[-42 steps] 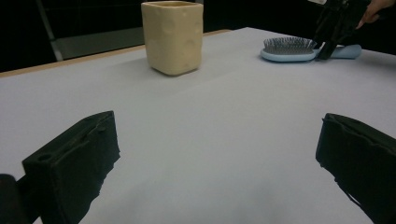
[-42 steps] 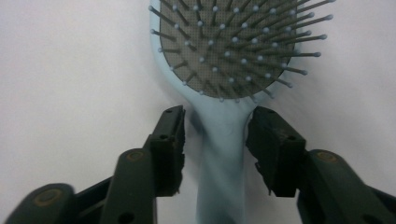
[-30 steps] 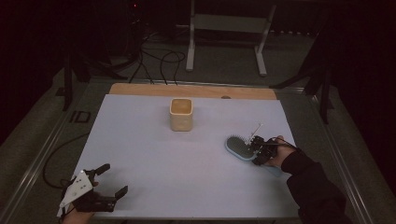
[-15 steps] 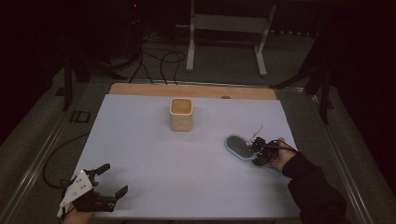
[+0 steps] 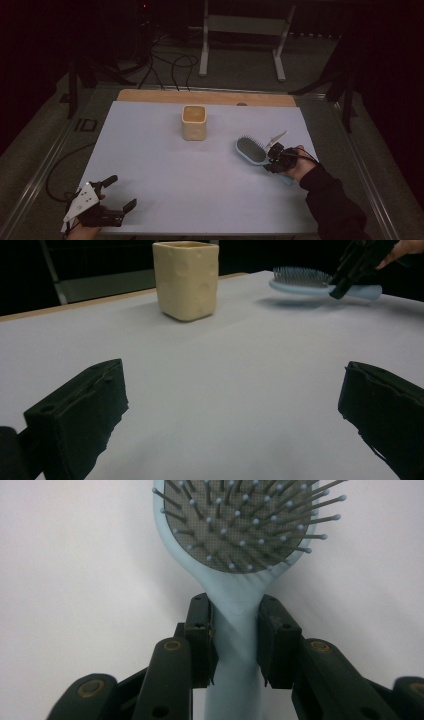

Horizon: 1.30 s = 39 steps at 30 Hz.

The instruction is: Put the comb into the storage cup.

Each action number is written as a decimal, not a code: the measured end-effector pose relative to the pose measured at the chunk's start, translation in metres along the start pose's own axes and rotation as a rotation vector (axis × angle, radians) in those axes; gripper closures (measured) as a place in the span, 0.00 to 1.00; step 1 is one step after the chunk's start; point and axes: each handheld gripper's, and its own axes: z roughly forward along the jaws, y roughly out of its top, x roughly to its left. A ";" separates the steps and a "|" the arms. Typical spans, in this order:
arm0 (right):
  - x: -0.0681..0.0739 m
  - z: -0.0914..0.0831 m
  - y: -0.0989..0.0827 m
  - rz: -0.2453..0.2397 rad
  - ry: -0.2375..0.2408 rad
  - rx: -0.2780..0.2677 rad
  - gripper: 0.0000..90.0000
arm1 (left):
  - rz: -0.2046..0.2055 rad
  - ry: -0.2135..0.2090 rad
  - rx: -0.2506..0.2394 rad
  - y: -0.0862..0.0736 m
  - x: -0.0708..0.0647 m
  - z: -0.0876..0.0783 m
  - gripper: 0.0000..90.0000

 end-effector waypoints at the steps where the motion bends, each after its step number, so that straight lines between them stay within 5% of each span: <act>1: 0.000 -0.002 0.001 0.012 -0.006 -0.044 0.79 | 0.001 0.000 0.000 0.000 0.000 0.000 0.00; 6: 0.002 -0.015 0.010 0.039 0.003 -0.213 0.79 | 0.001 0.000 0.000 0.000 0.000 0.000 0.00; 11: 0.005 -0.022 0.018 0.050 0.023 -0.291 0.79 | 0.002 0.001 0.000 0.000 0.000 0.000 0.00; 16: 0.012 -0.032 0.030 0.055 0.000 -0.445 0.79 | 0.002 0.001 -0.001 0.000 0.000 0.000 0.00; 29: 0.026 -0.051 0.067 0.027 0.004 -0.605 0.79 | 0.003 0.000 0.000 0.000 0.000 0.000 0.00; 39: 0.034 -0.057 0.096 0.015 0.019 -0.665 0.79 | -0.004 -0.004 -0.002 0.000 0.000 0.000 0.00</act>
